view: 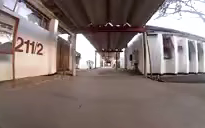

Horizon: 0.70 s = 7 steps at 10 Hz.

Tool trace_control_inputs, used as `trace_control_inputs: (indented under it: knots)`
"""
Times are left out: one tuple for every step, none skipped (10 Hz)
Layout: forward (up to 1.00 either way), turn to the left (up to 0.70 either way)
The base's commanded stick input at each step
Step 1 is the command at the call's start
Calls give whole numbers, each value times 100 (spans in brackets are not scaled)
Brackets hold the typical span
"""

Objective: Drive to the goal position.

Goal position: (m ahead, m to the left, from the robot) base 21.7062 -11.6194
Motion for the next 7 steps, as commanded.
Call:
trace_control_inputs:
  knots:
    - [70, 0]
    - [70, 0]
    - [70, 0]
    - [70, 0]
    - [70, 0]
    - [70, 0]
    - [70, 0]
